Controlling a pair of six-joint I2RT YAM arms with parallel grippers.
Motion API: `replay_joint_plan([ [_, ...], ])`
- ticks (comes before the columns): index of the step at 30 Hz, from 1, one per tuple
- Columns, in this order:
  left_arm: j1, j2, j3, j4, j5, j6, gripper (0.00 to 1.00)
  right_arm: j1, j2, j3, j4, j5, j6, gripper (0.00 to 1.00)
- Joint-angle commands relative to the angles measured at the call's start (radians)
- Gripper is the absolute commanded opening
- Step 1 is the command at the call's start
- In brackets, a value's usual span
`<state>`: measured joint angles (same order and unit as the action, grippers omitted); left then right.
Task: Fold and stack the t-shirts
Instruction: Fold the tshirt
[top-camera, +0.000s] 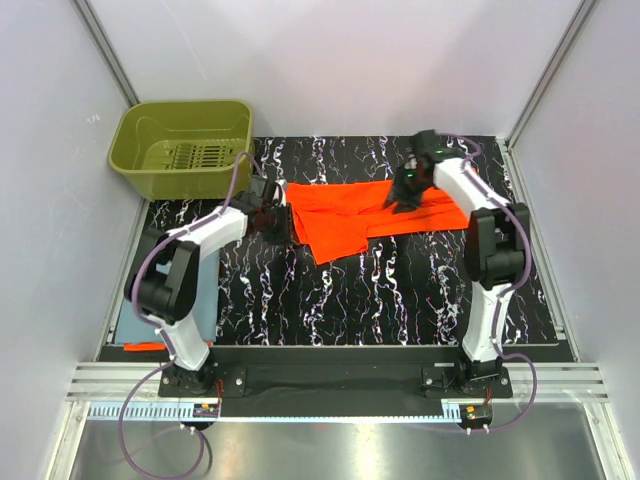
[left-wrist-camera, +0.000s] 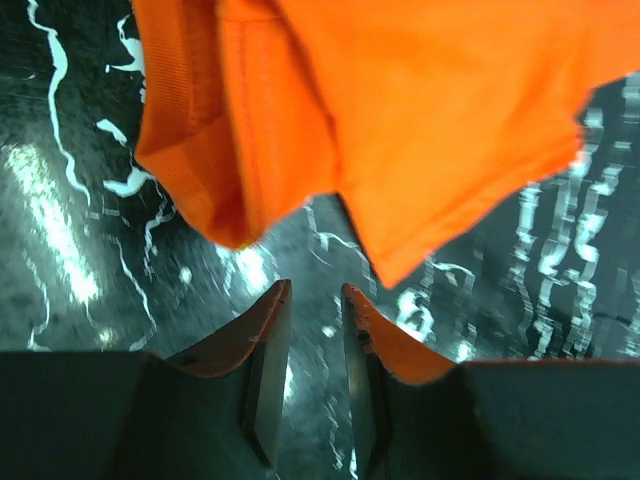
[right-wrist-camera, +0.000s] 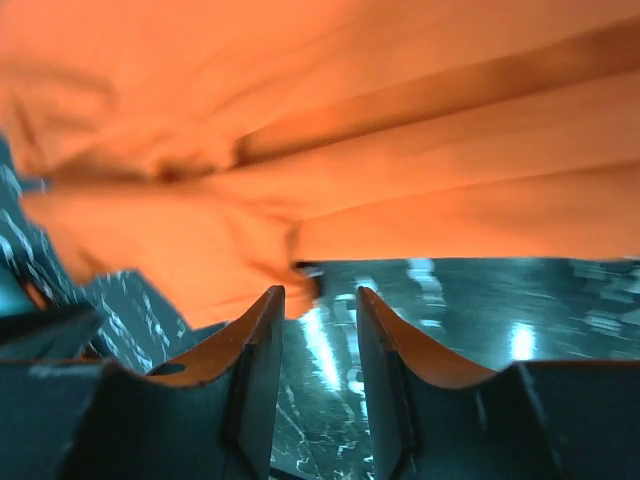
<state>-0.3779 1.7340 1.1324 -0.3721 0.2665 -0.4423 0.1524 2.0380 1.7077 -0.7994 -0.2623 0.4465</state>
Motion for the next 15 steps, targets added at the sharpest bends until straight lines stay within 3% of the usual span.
replay_joint_plan([
  [1, 0.008, 0.041, 0.079, 0.033, 0.031, 0.022, 0.31, 0.077, 0.017, 0.021, 0.049, 0.035, 0.018, 0.41],
  [7, 0.034, 0.091, 0.136, 0.032, 0.049, 0.017, 0.32, 0.160, 0.051, 0.020, 0.043, 0.087, 0.004, 0.23],
  [15, 0.076, 0.122, 0.109, 0.030, 0.072, 0.008, 0.32, 0.188, 0.085, 0.007, 0.035, 0.109, -0.008, 0.20],
])
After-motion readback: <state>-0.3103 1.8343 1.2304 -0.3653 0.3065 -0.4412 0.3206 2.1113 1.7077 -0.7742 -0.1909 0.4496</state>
